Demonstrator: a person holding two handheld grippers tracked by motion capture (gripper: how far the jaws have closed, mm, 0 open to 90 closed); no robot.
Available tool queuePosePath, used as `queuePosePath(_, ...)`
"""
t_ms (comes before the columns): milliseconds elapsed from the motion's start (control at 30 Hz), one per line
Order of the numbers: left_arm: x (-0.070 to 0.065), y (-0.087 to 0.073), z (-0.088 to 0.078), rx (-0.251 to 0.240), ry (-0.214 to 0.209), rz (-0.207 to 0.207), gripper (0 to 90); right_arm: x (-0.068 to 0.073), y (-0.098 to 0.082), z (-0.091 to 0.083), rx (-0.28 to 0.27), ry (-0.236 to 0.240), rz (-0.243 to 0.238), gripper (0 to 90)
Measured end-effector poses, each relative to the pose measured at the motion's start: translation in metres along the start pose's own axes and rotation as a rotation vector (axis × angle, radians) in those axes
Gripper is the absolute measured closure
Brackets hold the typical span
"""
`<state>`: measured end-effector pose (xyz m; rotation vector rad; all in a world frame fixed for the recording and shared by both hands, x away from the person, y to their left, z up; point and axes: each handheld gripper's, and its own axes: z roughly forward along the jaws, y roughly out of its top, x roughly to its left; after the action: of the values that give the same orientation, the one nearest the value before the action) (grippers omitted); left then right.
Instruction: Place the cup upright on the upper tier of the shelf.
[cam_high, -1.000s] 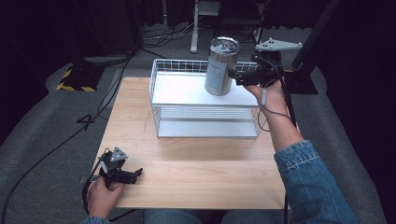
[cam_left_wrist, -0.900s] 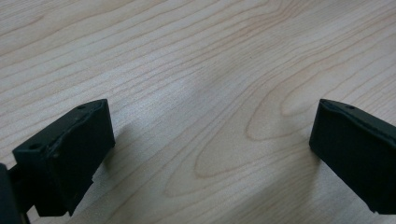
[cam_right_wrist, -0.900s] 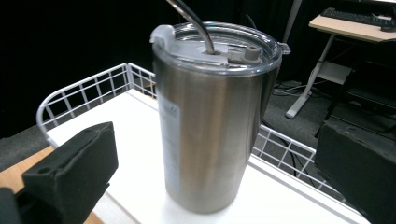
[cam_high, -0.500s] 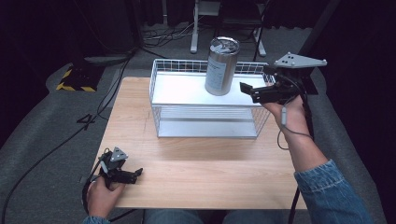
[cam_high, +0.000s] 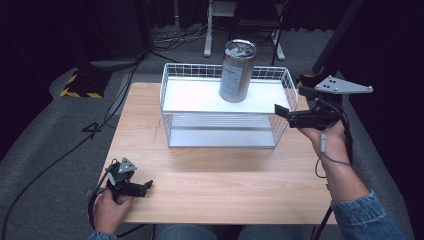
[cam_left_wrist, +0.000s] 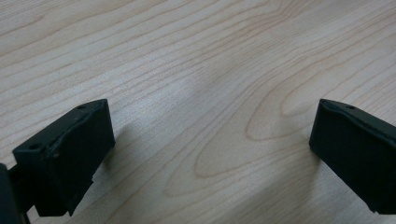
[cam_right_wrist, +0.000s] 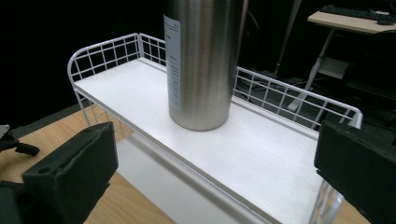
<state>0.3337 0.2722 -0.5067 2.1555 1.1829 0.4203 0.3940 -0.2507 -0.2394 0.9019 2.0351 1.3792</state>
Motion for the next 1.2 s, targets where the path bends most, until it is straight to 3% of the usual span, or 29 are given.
queuePosePath(333,0.000,0.000,0.000,-0.002,0.001,0.000,0.4,-0.015,-0.031,-0.019,0.014,-0.062,0.014,0.0)
queuePosePath(800,0.001,0.001,0.000,0.000,0.001,0.008,0.4,-0.037,-0.087,-0.035,0.108,-0.127,0.077,0.0)
queuePosePath(1200,0.000,0.001,0.001,-0.003,-0.001,-0.003,0.4,-0.053,-0.157,-0.031,0.202,-0.175,0.113,0.4)
